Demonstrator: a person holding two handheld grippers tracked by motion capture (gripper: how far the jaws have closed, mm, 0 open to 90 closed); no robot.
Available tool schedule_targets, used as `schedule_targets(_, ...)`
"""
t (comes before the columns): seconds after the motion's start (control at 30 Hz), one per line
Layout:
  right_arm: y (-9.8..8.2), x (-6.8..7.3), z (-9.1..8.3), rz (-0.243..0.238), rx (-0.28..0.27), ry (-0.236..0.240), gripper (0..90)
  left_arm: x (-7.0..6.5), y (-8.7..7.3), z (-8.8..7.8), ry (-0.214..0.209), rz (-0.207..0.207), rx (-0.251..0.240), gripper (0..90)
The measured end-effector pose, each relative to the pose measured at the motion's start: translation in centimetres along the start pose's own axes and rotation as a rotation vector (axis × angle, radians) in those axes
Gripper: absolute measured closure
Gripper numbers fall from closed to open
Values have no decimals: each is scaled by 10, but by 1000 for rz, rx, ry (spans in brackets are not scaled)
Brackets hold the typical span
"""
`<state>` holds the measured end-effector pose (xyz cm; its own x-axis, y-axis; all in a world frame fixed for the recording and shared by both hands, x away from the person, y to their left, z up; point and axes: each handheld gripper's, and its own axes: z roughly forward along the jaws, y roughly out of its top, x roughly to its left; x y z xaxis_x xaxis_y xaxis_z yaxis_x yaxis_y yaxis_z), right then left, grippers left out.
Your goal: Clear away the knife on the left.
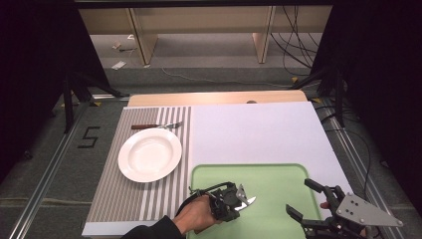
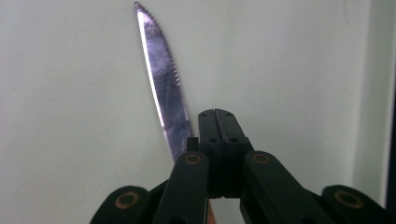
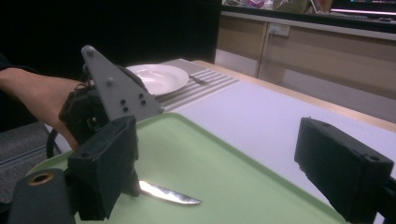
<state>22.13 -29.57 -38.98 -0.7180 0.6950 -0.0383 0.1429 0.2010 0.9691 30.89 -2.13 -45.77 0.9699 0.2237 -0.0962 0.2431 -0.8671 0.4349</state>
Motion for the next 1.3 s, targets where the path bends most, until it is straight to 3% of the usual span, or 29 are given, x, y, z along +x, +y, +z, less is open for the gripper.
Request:
schedule_targets(0.2, 0, 0, 0, 0, 0, 0, 145, 5, -2, -1, 17, -19, 9, 897)
schedule_targets(0.4, 1, 0, -1, -3, 0, 0, 146, 7, -5, -1, 27, -21, 49, 897)
schedule_targets(0.87, 1, 0, -2, -10, -2, -6, 147, 15, -19, -11, 19, -57, 113, 896)
schedule_targets(1.3, 0, 0, -2, -12, 0, -7, 148, 19, -28, -17, -13, -64, 167, 897)
